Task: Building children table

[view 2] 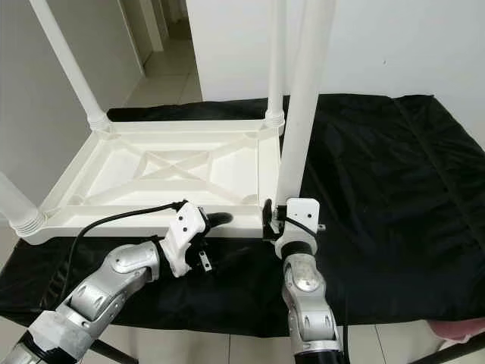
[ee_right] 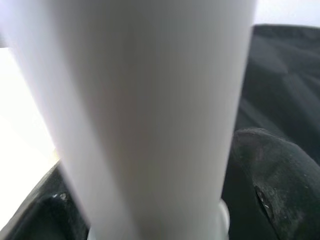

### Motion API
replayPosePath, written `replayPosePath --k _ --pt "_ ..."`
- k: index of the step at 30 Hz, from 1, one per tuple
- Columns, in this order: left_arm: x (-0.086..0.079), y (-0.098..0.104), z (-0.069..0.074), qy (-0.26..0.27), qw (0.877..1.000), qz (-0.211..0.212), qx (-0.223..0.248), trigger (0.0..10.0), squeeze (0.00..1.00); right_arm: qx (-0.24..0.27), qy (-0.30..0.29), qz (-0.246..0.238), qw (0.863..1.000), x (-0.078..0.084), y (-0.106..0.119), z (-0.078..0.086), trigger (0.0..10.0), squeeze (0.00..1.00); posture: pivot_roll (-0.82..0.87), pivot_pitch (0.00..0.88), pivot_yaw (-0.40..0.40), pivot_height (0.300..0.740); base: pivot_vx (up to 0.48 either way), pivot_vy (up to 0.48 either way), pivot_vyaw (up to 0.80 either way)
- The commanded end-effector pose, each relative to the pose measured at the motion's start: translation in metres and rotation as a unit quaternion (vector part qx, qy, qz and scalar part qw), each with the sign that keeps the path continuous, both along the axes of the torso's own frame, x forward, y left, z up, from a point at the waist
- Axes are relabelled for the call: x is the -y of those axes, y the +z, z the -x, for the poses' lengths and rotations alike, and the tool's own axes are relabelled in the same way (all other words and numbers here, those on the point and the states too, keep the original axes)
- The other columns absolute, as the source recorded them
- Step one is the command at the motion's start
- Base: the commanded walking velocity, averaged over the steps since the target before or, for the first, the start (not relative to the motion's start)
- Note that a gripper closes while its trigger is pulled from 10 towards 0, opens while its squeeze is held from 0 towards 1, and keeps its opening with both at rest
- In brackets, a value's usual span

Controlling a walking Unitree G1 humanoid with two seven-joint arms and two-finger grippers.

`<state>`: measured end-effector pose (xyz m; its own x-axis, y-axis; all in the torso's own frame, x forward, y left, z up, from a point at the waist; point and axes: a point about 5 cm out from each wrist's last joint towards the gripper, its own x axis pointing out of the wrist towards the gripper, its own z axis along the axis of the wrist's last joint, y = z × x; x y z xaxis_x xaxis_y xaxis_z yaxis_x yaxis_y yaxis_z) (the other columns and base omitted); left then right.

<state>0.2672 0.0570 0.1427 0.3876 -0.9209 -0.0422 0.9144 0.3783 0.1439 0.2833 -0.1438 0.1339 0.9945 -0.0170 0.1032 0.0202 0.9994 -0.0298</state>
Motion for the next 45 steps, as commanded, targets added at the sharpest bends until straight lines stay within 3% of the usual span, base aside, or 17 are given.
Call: replayPosePath --k 1,5,11,14,23,30,32,39,45 --pt "-0.008 0.003 -0.003 0.008 1.000 -0.010 0.017 10.0 0.00 0.019 0.026 -0.003 0.999 -0.004 0.005 -0.001 10.0 0.00 -0.17 0.000 0.125 0.740 0.000 0.000 0.00" --pt "-0.011 0.003 -0.003 0.014 1.000 0.001 0.003 10.0 0.00 0.020 0.032 -0.013 0.999 -0.004 0.003 0.000 10.0 0.00 -0.16 0.000 0.126 0.740 0.000 0.000 0.00" --pt "-0.010 0.003 -0.002 0.006 0.999 -0.019 0.028 10.0 0.00 0.024 0.046 -0.023 0.998 0.000 0.005 -0.008 10.0 0.00 -0.15 0.000 0.142 0.740 0.000 0.000 0.00" --pt "-0.011 0.003 -0.002 0.002 1.000 -0.020 0.019 10.0 0.00 0.028 0.058 -0.023 0.998 0.002 0.007 -0.009 10.0 0.00 -0.15 0.000 0.152 0.740 0.000 0.000 0.00" --pt "-0.014 0.000 0.001 -0.032 0.999 -0.039 0.008 10.0 0.00 0.041 0.136 0.013 0.990 0.008 0.015 -0.013 10.0 0.00 -0.16 0.000 0.151 0.740 0.000 0.000 0.00" --pt "-0.016 0.003 0.004 -0.047 0.998 -0.045 0.009 10.0 0.00 0.023 0.212 0.044 0.976 0.007 0.015 -0.016 10.0 0.00 -0.13 0.000 0.129 0.740 0.000 0.000 0.00" --pt "-0.014 0.002 0.008 -0.053 0.997 -0.049 0.010 10.0 0.00 0.006 0.253 0.062 0.966 0.010 0.012 -0.016 10.0 0.00 -0.13 0.000 0.129 0.740 0.000 0.000 0.00" --pt "-0.011 0.001 0.012 -0.056 0.997 -0.047 0.005 10.0 0.00 -0.018 0.289 0.085 0.953 0.017 0.009 -0.017 10.0 0.00 -0.11 0.000 0.107 0.740 0.000 0.000 0.00" --pt "-0.012 0.001 0.014 -0.054 0.997 -0.046 0.000 10.0 0.00 -0.025 0.326 0.087 0.941 0.010 0.005 -0.013 10.0 0.00 -0.10 0.000 0.102 0.740 0.000 0.000 0.00"
